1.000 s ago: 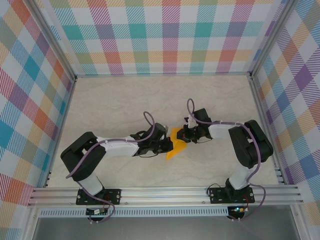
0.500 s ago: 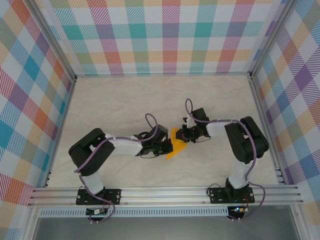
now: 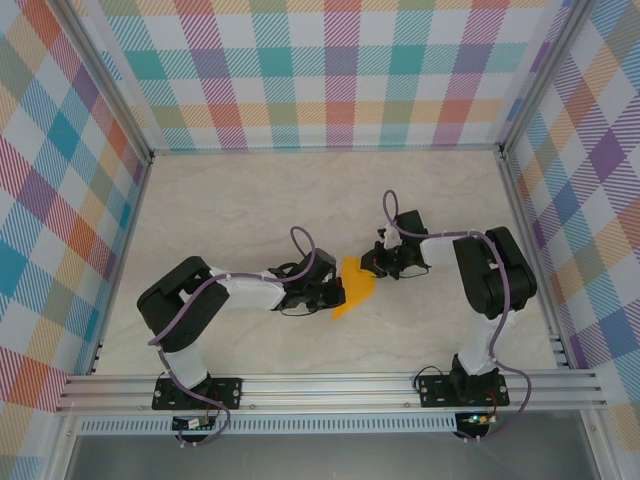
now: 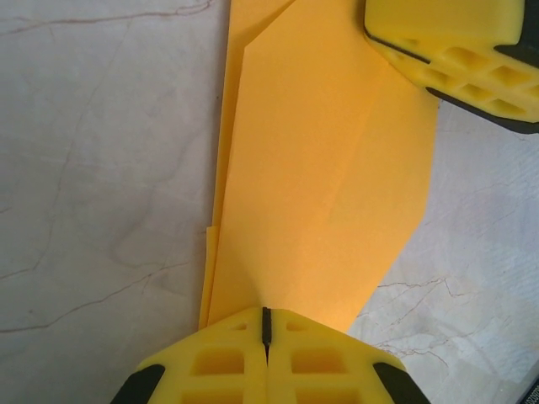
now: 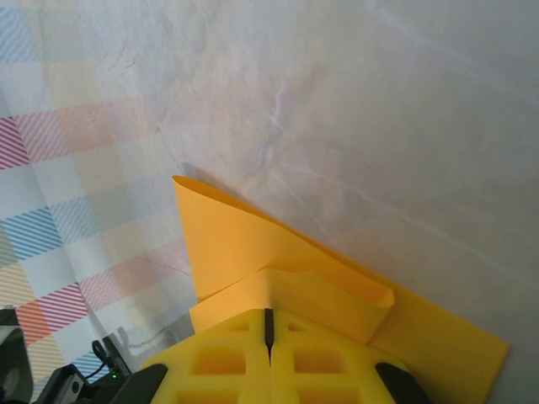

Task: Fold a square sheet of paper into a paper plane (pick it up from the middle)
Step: Fourth fold the wing at the center of the table.

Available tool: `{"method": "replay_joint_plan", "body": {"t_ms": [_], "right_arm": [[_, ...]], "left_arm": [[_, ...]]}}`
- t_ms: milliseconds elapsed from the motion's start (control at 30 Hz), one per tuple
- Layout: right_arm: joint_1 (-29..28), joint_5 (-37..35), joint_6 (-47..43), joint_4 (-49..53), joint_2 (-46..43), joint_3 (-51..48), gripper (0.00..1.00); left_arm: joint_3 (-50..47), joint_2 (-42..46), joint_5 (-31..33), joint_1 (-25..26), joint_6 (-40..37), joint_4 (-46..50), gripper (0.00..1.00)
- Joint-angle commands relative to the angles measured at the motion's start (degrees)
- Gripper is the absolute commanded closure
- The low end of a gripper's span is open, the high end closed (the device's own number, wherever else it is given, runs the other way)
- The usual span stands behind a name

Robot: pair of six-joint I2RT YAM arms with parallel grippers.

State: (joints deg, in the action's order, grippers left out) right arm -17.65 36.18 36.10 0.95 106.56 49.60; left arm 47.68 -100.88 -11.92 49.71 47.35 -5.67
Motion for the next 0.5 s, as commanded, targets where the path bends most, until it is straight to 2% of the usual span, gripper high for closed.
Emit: {"method": "replay_joint_plan", "body": {"t_ms": [0, 233, 467], "right_arm": [[3.2, -7.1, 1.5, -1.7, 2.8, 1.4, 0.96], [6.7, -9.8, 3.1, -0.9, 2.7, 3.7, 0.96], [7.0, -10.4, 1.2, 2.3, -1.1, 5.9, 0.96]], "left_arm": [[-0.8, -1.6, -1.2, -0.4, 0.3, 8.3, 1.00], [-1.0, -1.7, -1.8, -0.4, 0.2, 8.5, 1.00], [0.2, -1.3, -2.1, -0.3, -0.7, 8.7, 1.00]]}}
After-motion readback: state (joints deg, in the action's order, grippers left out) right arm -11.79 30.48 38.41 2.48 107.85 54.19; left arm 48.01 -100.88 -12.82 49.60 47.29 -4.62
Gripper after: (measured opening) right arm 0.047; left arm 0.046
